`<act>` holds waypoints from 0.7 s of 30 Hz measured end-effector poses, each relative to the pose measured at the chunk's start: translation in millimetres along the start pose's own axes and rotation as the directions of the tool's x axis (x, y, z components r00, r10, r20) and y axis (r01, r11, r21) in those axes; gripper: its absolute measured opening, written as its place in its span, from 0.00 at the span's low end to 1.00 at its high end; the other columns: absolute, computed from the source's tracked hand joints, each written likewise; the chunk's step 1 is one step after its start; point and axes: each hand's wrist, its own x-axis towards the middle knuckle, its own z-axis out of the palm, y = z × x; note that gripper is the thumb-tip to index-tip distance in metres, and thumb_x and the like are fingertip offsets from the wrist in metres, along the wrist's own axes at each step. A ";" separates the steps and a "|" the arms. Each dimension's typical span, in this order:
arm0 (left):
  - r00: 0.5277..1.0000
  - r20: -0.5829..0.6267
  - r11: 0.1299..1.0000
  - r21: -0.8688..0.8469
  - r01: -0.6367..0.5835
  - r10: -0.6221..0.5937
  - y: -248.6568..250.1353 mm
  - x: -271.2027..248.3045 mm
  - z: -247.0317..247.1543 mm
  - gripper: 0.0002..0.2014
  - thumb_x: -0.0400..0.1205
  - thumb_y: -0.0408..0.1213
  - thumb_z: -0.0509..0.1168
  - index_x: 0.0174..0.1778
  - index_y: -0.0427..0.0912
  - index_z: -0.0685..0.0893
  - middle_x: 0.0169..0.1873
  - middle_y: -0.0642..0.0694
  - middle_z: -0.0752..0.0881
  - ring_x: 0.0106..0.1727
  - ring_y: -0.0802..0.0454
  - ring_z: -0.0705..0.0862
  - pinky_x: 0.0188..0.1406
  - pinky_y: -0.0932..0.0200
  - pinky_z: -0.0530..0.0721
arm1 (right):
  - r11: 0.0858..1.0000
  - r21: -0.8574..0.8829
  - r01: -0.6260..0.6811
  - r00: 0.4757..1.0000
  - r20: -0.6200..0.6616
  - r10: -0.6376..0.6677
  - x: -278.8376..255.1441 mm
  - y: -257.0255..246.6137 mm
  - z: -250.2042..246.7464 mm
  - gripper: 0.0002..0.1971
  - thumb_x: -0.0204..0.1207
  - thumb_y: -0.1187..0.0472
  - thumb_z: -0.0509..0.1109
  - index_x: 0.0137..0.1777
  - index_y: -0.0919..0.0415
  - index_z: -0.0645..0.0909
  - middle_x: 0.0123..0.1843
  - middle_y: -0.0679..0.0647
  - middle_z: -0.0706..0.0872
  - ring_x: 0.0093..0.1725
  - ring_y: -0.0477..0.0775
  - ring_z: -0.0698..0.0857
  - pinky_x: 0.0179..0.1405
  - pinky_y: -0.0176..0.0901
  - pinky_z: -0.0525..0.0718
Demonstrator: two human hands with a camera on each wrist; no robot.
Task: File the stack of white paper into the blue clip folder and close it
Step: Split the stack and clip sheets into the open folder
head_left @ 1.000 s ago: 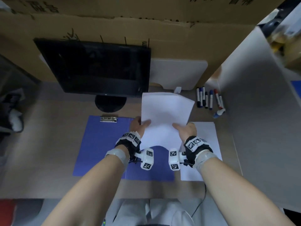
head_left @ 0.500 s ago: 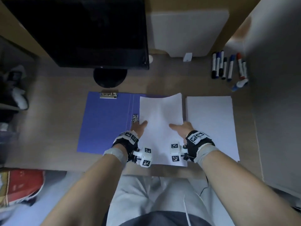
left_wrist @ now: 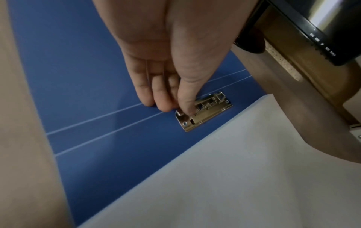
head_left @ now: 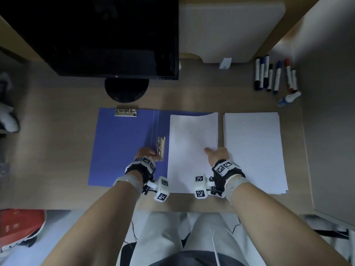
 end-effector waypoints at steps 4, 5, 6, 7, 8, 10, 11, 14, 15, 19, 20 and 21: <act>0.997 0.060 0.994 0.101 -0.050 0.044 3.0 3.3 -12.9 0.11 0.68 0.46 0.78 0.31 0.44 0.86 0.42 0.40 0.93 0.47 0.43 0.91 0.56 0.50 0.89 | 1.000 -0.007 -0.019 0.999 -0.030 0.019 -4.9 -6.0 4.1 0.28 0.79 0.50 0.70 0.70 0.72 0.75 0.66 0.67 0.84 0.62 0.68 0.85 0.58 0.53 0.83; 0.995 0.086 0.992 0.113 -0.053 0.043 2.3 4.9 -16.5 0.12 0.67 0.48 0.79 0.32 0.44 0.87 0.40 0.42 0.93 0.45 0.45 0.91 0.55 0.51 0.89 | 1.000 -0.015 -0.022 0.999 -0.036 0.022 -5.3 -7.3 5.8 0.28 0.78 0.49 0.70 0.69 0.72 0.76 0.65 0.66 0.85 0.61 0.68 0.85 0.59 0.53 0.84; 0.990 0.131 0.991 0.120 -0.066 0.050 -0.2 7.1 -19.2 0.13 0.67 0.47 0.79 0.36 0.42 0.89 0.37 0.43 0.92 0.42 0.46 0.91 0.55 0.52 0.89 | 0.999 -0.028 -0.025 0.999 -0.047 0.024 -4.5 -8.4 7.3 0.28 0.78 0.48 0.69 0.68 0.71 0.77 0.63 0.65 0.85 0.59 0.67 0.85 0.59 0.55 0.84; 0.981 0.187 0.991 0.113 -0.075 0.053 -3.3 9.5 -20.2 0.13 0.68 0.45 0.78 0.41 0.39 0.89 0.34 0.43 0.91 0.39 0.47 0.90 0.55 0.51 0.89 | 0.998 -0.046 -0.031 0.998 -0.058 0.028 -4.9 -9.8 9.0 0.28 0.77 0.47 0.69 0.67 0.70 0.78 0.61 0.65 0.86 0.56 0.67 0.86 0.58 0.55 0.85; 0.971 0.230 0.993 0.082 -0.084 0.064 -7.1 12.6 -20.7 0.14 0.69 0.41 0.78 0.45 0.36 0.89 0.31 0.42 0.90 0.36 0.48 0.89 0.55 0.48 0.90 | 0.998 -0.060 -0.037 0.997 -0.070 0.033 -5.1 -11.6 10.6 0.26 0.77 0.47 0.68 0.65 0.70 0.79 0.56 0.63 0.86 0.52 0.66 0.85 0.56 0.54 0.85; 0.964 0.259 0.996 0.060 -0.071 0.053 -12.2 17.8 -21.6 0.16 0.69 0.38 0.79 0.48 0.32 0.88 0.27 0.42 0.89 0.30 0.48 0.87 0.53 0.44 0.90 | 0.997 -0.058 -0.049 0.996 -0.080 0.045 -5.8 -16.3 13.7 0.22 0.78 0.50 0.67 0.62 0.69 0.80 0.48 0.60 0.82 0.45 0.62 0.81 0.48 0.48 0.82; 0.967 0.251 0.996 0.059 -0.071 0.054 -13.3 21.0 -21.0 0.17 0.68 0.38 0.79 0.48 0.31 0.88 0.27 0.41 0.89 0.29 0.48 0.86 0.53 0.43 0.90 | 0.997 -0.050 -0.056 0.996 -0.077 0.052 -6.0 -18.3 15.2 0.20 0.79 0.52 0.66 0.61 0.69 0.80 0.45 0.59 0.79 0.43 0.61 0.79 0.45 0.47 0.80; 0.979 0.199 0.975 0.205 -0.087 0.046 -14.5 34.7 -16.8 0.29 0.59 0.56 0.80 0.42 0.33 0.90 0.35 0.38 0.92 0.39 0.44 0.92 0.50 0.46 0.91 | 0.997 -0.027 -0.073 0.994 -0.088 0.070 -5.7 -22.0 18.7 0.19 0.79 0.53 0.66 0.59 0.70 0.80 0.37 0.55 0.78 0.41 0.61 0.80 0.41 0.47 0.80; 0.984 0.175 0.964 0.258 -0.064 0.019 -17.2 40.6 -14.8 0.35 0.53 0.62 0.78 0.41 0.34 0.90 0.36 0.39 0.93 0.41 0.43 0.92 0.48 0.47 0.91 | 0.997 -0.017 -0.074 0.993 -0.093 0.072 -5.2 -21.9 19.5 0.19 0.78 0.53 0.67 0.59 0.69 0.80 0.37 0.56 0.79 0.41 0.61 0.80 0.41 0.47 0.81; 0.995 0.101 0.923 0.384 -0.036 -0.003 -20.0 37.3 -15.4 0.31 0.55 0.67 0.77 0.26 0.39 0.80 0.25 0.46 0.83 0.35 0.45 0.88 0.24 0.58 0.78 | 0.998 -0.017 -0.063 0.993 -0.097 0.061 1.0 -18.9 22.4 0.22 0.79 0.51 0.69 0.63 0.69 0.80 0.54 0.64 0.86 0.44 0.61 0.80 0.44 0.48 0.81; 0.995 0.095 0.922 0.384 -0.050 0.015 -18.0 33.8 -16.2 0.30 0.56 0.66 0.77 0.24 0.41 0.76 0.23 0.46 0.81 0.36 0.44 0.88 0.22 0.59 0.75 | 0.998 -0.018 -0.063 0.993 -0.102 0.061 1.7 -18.7 23.2 0.22 0.78 0.51 0.69 0.63 0.69 0.80 0.54 0.64 0.86 0.44 0.61 0.80 0.45 0.48 0.82; 0.995 0.098 0.926 0.373 -0.060 0.025 -15.3 30.0 -17.6 0.29 0.56 0.66 0.77 0.23 0.42 0.75 0.23 0.46 0.80 0.39 0.43 0.89 0.23 0.58 0.75 | 0.998 -0.020 -0.063 0.992 -0.108 0.060 1.3 -18.7 23.9 0.22 0.78 0.51 0.69 0.63 0.70 0.80 0.51 0.63 0.85 0.43 0.61 0.80 0.45 0.49 0.82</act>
